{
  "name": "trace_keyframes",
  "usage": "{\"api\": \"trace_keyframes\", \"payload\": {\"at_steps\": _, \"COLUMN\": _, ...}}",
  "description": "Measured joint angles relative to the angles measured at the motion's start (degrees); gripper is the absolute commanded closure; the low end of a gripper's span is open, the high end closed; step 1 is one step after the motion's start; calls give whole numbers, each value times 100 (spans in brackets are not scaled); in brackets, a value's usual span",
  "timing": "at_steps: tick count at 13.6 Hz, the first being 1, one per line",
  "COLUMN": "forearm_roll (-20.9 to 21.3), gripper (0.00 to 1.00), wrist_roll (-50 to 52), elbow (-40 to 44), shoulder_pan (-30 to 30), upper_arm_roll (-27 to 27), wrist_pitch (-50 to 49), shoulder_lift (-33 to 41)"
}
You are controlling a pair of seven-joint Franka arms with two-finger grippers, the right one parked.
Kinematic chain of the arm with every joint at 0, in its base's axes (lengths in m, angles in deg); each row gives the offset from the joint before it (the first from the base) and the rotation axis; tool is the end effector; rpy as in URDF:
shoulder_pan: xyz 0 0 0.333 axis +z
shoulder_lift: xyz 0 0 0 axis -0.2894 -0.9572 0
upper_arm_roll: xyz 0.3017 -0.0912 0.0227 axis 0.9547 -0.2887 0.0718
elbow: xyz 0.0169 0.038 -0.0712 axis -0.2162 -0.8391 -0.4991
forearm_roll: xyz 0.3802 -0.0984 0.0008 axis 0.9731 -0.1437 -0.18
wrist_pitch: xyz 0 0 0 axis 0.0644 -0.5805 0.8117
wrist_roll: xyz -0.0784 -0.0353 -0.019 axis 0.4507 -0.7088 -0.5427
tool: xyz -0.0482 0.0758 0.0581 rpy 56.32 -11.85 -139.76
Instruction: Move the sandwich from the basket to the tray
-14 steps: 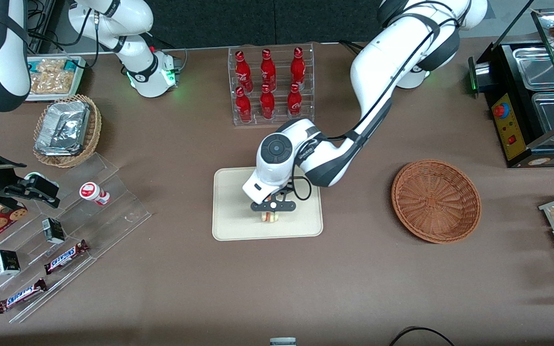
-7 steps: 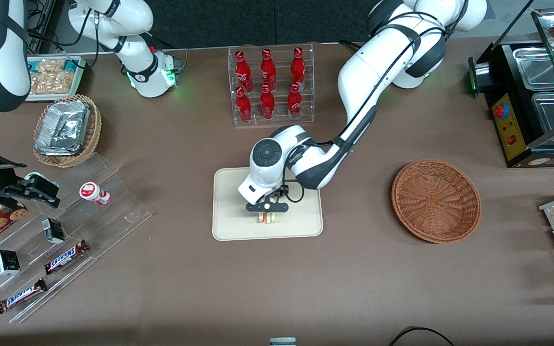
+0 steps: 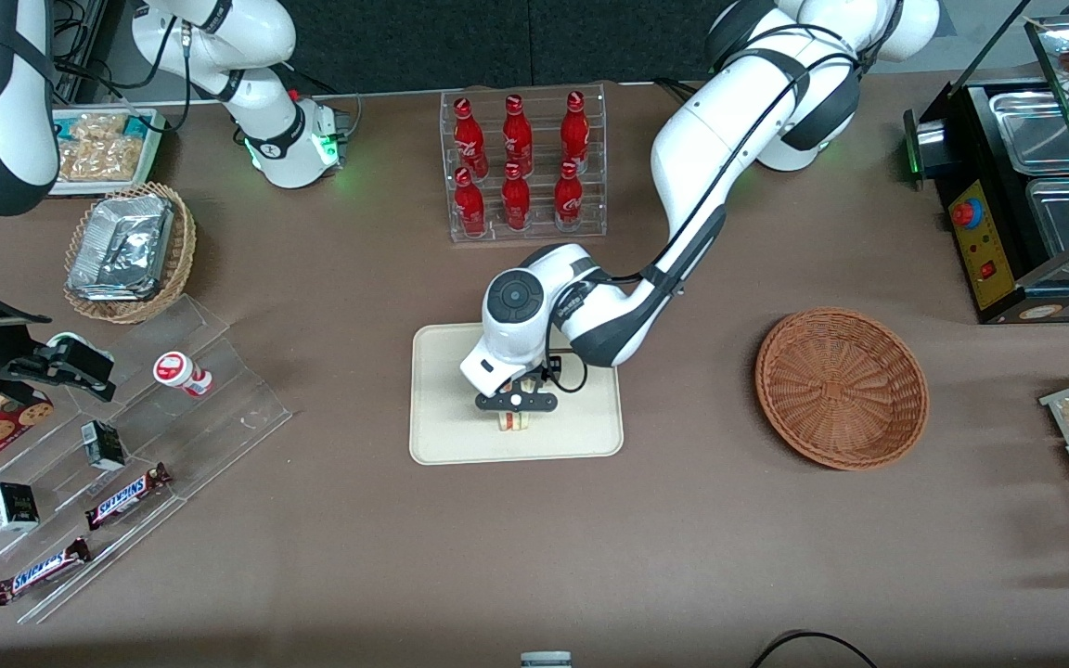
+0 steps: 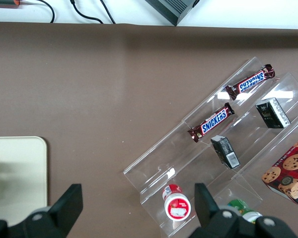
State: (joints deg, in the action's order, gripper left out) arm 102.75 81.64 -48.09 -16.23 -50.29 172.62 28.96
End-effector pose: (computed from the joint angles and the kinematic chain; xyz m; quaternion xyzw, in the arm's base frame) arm 0.5380 -0.5559 0.2238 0.9993 -0.0004 0.0029 0.0374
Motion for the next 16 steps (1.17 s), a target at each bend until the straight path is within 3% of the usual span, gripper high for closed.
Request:
{"api": "trace_keyframes", "payload": {"at_steps": 3, "forearm_roll": -68, "gripper": 0, "wrist_roll": 1, "elbow": 184, "shoulder_pan": 64, "upper_arm_roll": 13, "wrist_pitch": -52, "shoulder_lift": 103}}
{"api": "trace_keyframes", "payload": {"at_steps": 8, "forearm_roll": -705, "gripper": 1, "wrist_roll": -623, "elbow": 43, "shoulder_pan": 766, "upper_arm_roll": 26, "wrist_pitch": -672, "shoulder_lift": 1016}}
{"api": "trace_keyframes", "payload": {"at_steps": 12, "forearm_roll": -1216, "gripper": 1, "wrist_roll": -1632, "elbow": -1379, "shoulder_pan": 1738, "upper_arm_roll": 47, "wrist_pitch": -845, "shoulder_lift": 2436}}
{"api": "trace_keyframes", "payload": {"at_steps": 16, "forearm_roll": -1446, "gripper": 1, "wrist_roll": -2361, "elbow": -3027, "shoulder_pan": 2696, "upper_arm_roll": 58, "wrist_pitch": -844, "shoulder_lift": 3831}}
